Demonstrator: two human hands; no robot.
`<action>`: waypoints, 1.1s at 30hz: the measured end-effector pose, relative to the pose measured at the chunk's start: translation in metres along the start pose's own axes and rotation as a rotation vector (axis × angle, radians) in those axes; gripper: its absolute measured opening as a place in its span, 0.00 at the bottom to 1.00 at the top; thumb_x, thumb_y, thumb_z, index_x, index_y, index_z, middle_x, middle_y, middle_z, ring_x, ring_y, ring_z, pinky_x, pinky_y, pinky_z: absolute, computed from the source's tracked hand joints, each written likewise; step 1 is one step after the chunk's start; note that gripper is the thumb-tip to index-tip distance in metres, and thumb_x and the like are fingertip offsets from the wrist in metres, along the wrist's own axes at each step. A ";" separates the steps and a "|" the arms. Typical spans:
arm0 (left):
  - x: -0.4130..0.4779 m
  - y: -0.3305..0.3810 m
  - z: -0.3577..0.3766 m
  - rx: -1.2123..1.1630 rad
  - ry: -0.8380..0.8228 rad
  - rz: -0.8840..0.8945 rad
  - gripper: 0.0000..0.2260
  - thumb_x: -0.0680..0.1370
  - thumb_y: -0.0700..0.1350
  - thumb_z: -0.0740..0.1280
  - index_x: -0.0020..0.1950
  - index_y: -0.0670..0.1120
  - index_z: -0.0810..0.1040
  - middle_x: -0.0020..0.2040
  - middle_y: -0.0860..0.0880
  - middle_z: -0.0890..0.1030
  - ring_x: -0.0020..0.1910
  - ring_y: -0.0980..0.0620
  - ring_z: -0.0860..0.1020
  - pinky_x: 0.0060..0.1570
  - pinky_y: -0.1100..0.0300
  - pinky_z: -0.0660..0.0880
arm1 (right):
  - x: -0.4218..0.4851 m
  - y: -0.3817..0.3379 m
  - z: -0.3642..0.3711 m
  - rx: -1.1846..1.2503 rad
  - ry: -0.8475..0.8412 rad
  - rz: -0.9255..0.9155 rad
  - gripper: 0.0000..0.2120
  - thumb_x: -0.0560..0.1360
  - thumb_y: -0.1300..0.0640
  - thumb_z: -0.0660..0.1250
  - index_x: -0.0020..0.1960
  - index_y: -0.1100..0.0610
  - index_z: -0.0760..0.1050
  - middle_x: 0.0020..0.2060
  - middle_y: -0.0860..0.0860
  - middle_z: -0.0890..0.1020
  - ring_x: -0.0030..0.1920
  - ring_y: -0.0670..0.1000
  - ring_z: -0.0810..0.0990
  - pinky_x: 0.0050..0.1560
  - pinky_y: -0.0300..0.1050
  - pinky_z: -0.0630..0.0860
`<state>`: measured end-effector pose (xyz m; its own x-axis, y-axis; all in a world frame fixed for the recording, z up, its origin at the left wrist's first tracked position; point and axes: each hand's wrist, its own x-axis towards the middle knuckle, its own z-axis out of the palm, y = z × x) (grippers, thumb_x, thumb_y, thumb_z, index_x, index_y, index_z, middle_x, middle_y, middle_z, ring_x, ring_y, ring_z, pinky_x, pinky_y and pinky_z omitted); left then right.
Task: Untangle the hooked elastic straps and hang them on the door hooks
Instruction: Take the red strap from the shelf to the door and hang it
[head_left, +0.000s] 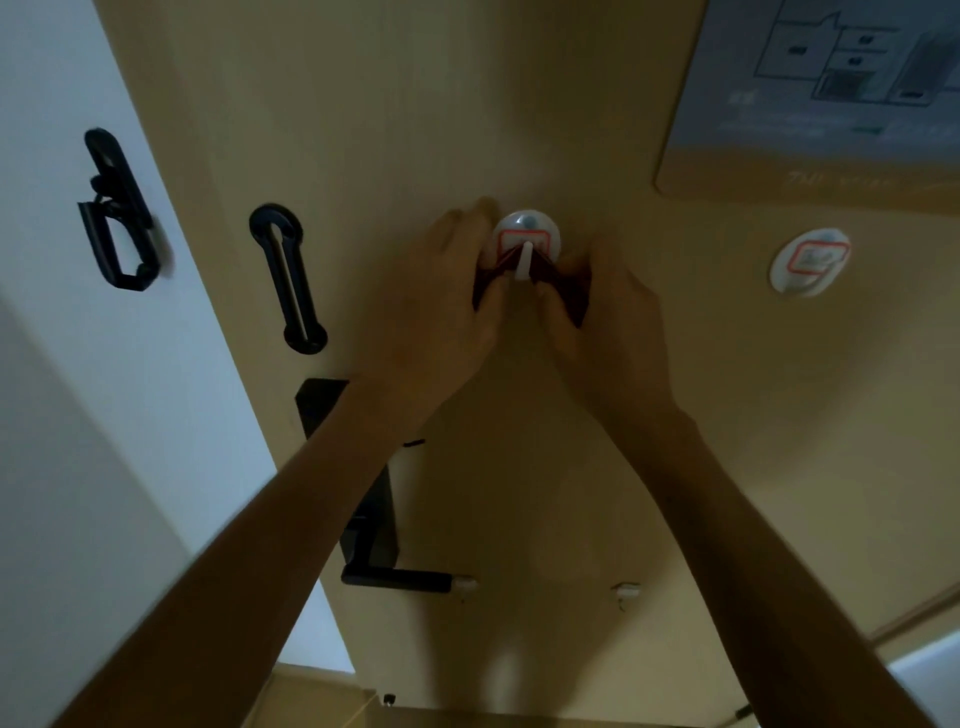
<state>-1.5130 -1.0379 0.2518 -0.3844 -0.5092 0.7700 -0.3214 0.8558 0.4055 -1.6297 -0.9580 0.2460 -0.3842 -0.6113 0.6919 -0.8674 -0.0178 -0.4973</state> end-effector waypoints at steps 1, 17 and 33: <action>-0.007 0.001 0.003 -0.038 0.000 -0.032 0.11 0.77 0.44 0.65 0.55 0.38 0.73 0.45 0.52 0.70 0.42 0.57 0.68 0.39 0.71 0.65 | -0.005 -0.001 0.003 0.017 -0.009 0.026 0.11 0.77 0.53 0.64 0.52 0.61 0.71 0.41 0.55 0.79 0.38 0.54 0.77 0.38 0.49 0.71; -0.117 -0.025 0.018 -0.406 -0.366 -0.318 0.06 0.78 0.44 0.65 0.42 0.54 0.72 0.36 0.57 0.77 0.38 0.64 0.77 0.39 0.73 0.74 | -0.118 0.036 0.019 0.101 -0.211 0.175 0.20 0.80 0.47 0.54 0.68 0.55 0.65 0.46 0.46 0.76 0.43 0.46 0.76 0.40 0.35 0.69; -0.366 -0.116 0.018 -0.007 -0.965 -0.776 0.06 0.78 0.43 0.58 0.50 0.43 0.73 0.49 0.44 0.78 0.47 0.48 0.77 0.45 0.55 0.74 | -0.333 0.103 0.095 -0.116 -0.919 0.648 0.24 0.78 0.50 0.62 0.71 0.56 0.64 0.67 0.55 0.70 0.65 0.54 0.72 0.61 0.49 0.72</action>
<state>-1.3505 -0.9525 -0.0857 -0.5758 -0.7382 -0.3514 -0.7452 0.2970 0.5971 -1.5614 -0.8317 -0.0856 -0.4351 -0.8296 -0.3500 -0.6320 0.5582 -0.5376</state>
